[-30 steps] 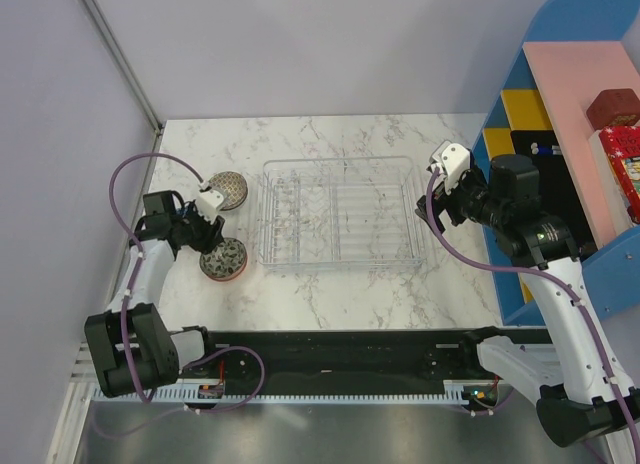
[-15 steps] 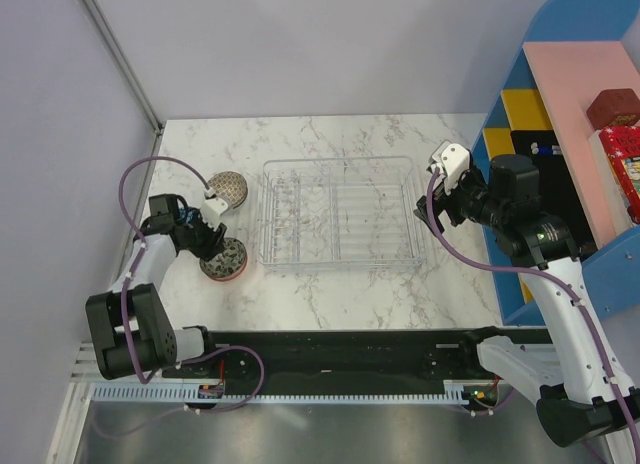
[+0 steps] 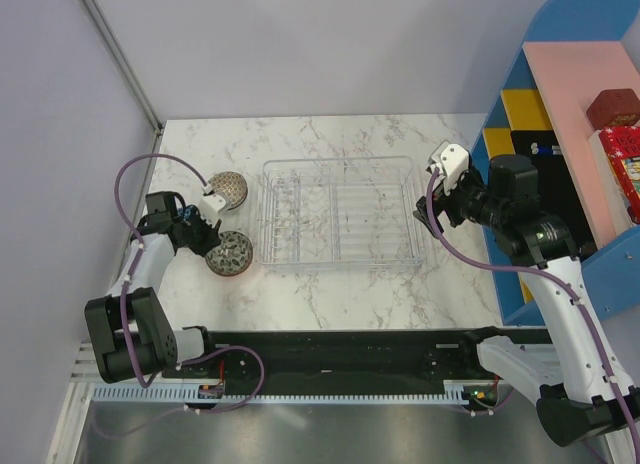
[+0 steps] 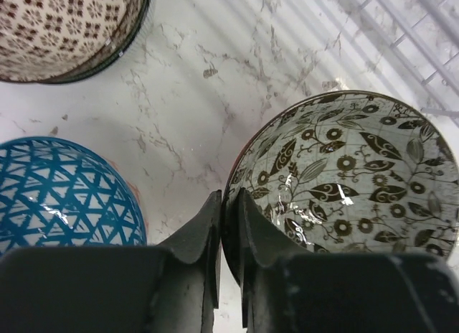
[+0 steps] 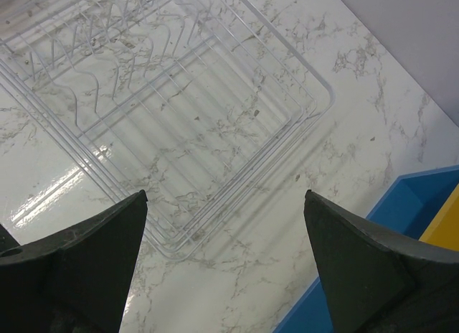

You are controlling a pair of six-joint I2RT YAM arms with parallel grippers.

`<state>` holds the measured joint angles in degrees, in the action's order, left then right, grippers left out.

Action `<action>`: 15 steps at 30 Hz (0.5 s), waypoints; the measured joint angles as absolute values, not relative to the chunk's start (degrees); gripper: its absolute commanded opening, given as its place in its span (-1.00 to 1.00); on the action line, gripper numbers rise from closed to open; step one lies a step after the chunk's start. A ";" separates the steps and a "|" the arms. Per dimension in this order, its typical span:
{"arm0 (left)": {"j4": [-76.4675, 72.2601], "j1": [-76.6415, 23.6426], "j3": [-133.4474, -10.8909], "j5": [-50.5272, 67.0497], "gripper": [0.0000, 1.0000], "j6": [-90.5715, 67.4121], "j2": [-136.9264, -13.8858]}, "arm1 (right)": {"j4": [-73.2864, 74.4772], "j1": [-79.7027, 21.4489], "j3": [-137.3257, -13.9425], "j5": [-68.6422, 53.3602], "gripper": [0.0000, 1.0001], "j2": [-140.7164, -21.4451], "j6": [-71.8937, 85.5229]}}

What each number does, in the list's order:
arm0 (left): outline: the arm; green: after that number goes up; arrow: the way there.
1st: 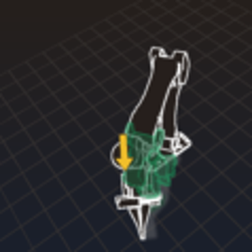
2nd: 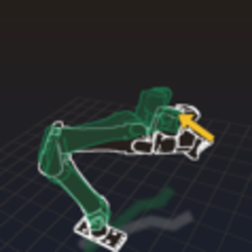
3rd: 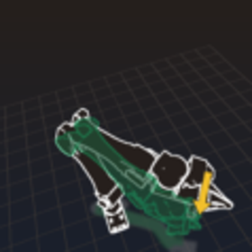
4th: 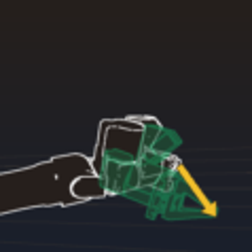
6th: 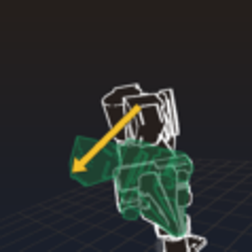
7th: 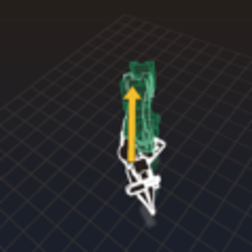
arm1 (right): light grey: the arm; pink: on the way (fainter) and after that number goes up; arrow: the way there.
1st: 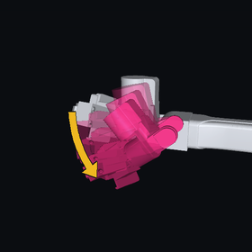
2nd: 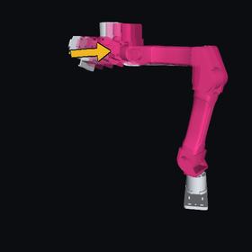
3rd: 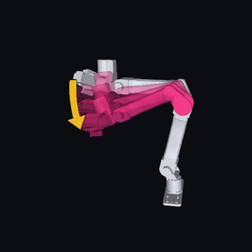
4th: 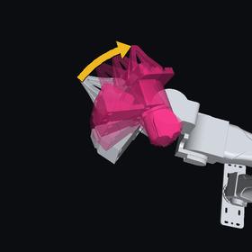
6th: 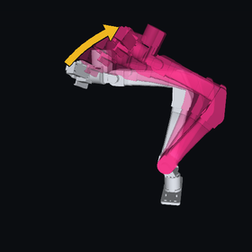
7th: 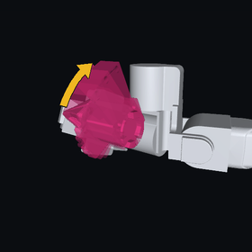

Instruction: Load the bowls into the dish rack

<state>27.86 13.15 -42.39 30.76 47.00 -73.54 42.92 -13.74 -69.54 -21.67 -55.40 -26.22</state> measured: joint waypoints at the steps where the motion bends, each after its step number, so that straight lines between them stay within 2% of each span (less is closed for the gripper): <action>1: 27.88 13.15 -42.54 31.31 -0.82 46.94 -72.99 | 42.96 -13.74 -69.54 -21.85 0.95 -55.48 -26.20; 4: 27.99 13.10 -43.13 31.92 -0.91 46.89 -72.03 | 42.96 -13.78 -69.54 -22.17 0.95 -55.77 -26.15; 11: 28.08 13.15 -43.24 31.86 -0.93 46.85 -71.83 | 43.29 -13.78 -69.54 -22.44 0.95 -56.01 -26.13; 15: 28.05 13.17 -43.24 31.66 -0.80 46.83 -71.88 | 43.42 -13.78 -69.54 -22.72 0.95 -56.12 -26.13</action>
<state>28.05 13.17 -43.24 31.66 46.83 -71.88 43.42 -13.78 -69.54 -22.72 -56.12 -26.13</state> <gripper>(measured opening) 0.085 0.975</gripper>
